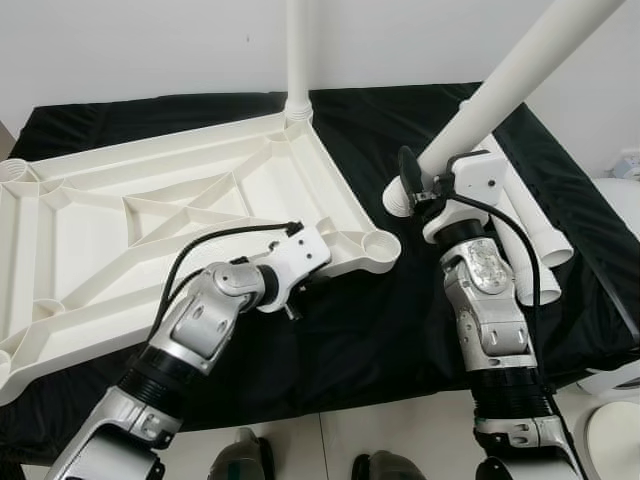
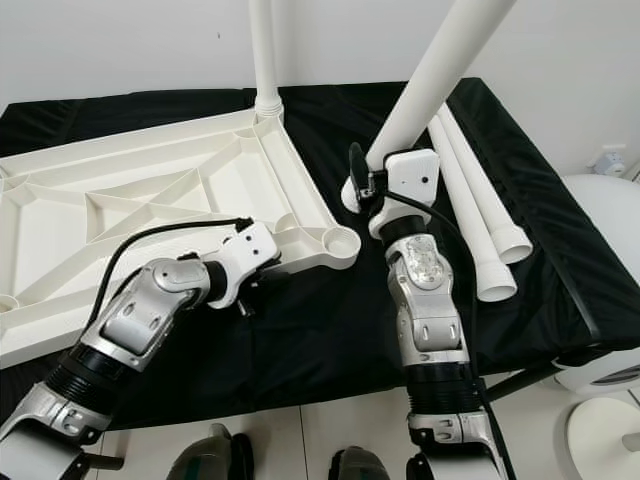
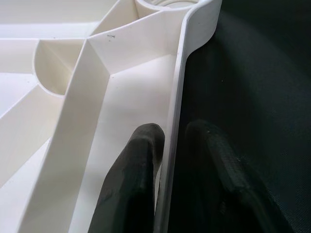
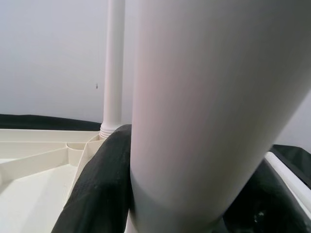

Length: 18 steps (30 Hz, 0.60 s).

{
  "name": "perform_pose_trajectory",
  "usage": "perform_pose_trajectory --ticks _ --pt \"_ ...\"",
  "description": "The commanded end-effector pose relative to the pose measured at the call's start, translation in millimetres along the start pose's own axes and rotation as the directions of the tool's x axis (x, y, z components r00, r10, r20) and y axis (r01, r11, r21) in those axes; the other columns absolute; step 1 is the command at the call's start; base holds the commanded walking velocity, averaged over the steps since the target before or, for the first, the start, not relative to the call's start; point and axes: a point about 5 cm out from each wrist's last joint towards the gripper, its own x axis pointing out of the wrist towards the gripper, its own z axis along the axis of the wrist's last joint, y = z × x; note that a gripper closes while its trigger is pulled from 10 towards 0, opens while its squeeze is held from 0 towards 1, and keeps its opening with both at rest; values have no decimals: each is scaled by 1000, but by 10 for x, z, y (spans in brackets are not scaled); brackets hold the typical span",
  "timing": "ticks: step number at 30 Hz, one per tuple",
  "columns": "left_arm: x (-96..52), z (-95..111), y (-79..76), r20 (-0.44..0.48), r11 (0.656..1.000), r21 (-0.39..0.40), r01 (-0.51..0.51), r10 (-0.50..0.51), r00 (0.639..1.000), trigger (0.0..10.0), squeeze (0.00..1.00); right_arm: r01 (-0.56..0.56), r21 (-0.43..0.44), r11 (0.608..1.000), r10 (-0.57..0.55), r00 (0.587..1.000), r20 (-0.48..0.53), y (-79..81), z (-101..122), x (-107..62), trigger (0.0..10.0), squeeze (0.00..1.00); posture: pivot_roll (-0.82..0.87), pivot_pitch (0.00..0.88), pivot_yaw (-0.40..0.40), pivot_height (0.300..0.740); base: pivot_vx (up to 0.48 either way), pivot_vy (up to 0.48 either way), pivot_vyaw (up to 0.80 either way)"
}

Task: Building children table

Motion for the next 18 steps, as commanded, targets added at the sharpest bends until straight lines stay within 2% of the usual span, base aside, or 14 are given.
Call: perform_pose_trajectory --ticks 1,7,15,16,18 --pt "57 -102 -68 -58 999 -22 34 -36 998 10000 0 -2 1 1000 2 1000 10 10 28 9 10000 0 -35 69 16 740 0 0 0" --pt "127 -58 -15 -72 998 -64 -9 4 997 10000 0 3 0 1000 -3 1000 11 7 31 11 10000 0 -36 73 17 740 0 0 0" --pt "160 -107 -55 -102 998 -57 -1 -5 995 10000 0 7 1 1000 -7 1000 14 -4 43 9 10000 0 -41 73 19 740 0 0 0" --pt "154 -112 -70 -99 999 -54 8 -14 995 7255 0 7 2 1000 -7 1000 13 -7 42 7 10000 0 -41 74 20 740 0 0 0" --pt "151 -112 -76 -96 999 -51 13 -18 995 7255 0 7 2 1000 -7 1000 12 -7 42 6 10000 0 -41 74 20 740 0 0 0"
